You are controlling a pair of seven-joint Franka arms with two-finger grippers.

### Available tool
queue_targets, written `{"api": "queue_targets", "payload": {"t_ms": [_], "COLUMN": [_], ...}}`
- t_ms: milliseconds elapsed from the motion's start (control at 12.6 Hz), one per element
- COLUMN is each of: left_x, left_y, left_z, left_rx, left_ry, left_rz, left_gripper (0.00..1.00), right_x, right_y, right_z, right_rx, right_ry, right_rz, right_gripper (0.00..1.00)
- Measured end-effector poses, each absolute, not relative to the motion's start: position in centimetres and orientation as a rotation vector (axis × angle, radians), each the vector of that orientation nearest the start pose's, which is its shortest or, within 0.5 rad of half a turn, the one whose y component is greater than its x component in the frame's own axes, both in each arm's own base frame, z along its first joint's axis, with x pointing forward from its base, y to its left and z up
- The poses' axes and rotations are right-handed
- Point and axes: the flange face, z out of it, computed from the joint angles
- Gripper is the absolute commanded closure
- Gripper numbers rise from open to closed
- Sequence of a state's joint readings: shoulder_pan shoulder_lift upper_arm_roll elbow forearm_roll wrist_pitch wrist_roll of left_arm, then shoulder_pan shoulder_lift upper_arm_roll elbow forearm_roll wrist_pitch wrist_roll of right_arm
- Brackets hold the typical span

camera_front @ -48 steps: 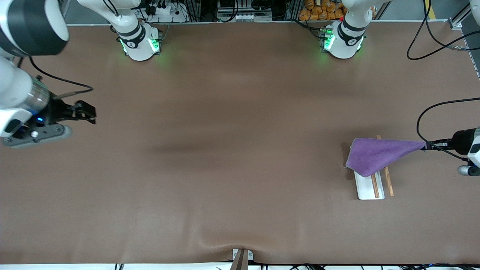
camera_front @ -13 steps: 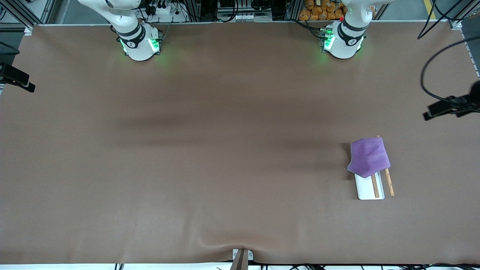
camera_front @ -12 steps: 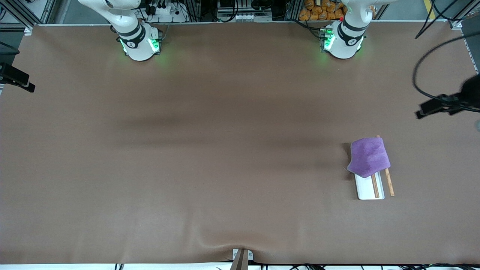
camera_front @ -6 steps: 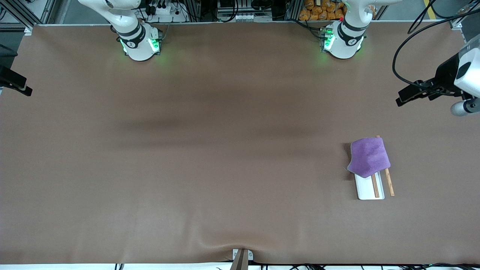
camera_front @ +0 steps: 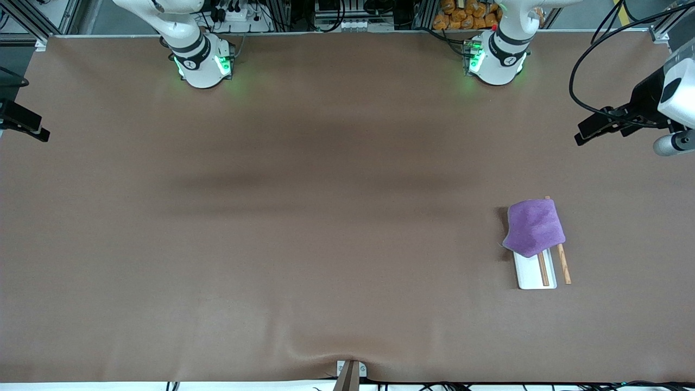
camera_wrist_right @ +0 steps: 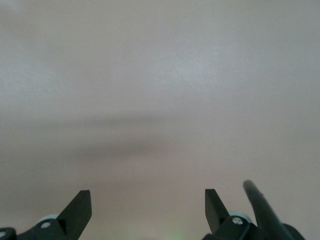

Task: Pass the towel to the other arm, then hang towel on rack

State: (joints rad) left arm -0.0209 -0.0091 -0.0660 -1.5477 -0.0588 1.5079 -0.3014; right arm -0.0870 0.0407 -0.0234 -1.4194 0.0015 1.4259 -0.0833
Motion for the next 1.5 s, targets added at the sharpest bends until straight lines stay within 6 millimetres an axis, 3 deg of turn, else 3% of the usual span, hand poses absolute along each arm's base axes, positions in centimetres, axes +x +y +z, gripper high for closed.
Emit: {"api": "queue_targets", "payload": {"t_ms": [950,1504], "left_x": [53.7,53.5], "left_y": [-4.7,-4.0], "left_z": [63.5,64.3], "left_rx": [-3.115,-3.116], "left_ry": [-0.179,-0.185], "left_rz": [0.094,0.073], "left_gripper": [0.00,0.00], "right_x": [55.0,55.0], "right_y": [-6.2,-6.2], "right_z": [66.1,66.1], "right_rx": [-3.140,-3.140], "right_ry": [0.046,0.048], "right_rz": [0.036,0.036], "right_gripper": [0.00,0.00]}}
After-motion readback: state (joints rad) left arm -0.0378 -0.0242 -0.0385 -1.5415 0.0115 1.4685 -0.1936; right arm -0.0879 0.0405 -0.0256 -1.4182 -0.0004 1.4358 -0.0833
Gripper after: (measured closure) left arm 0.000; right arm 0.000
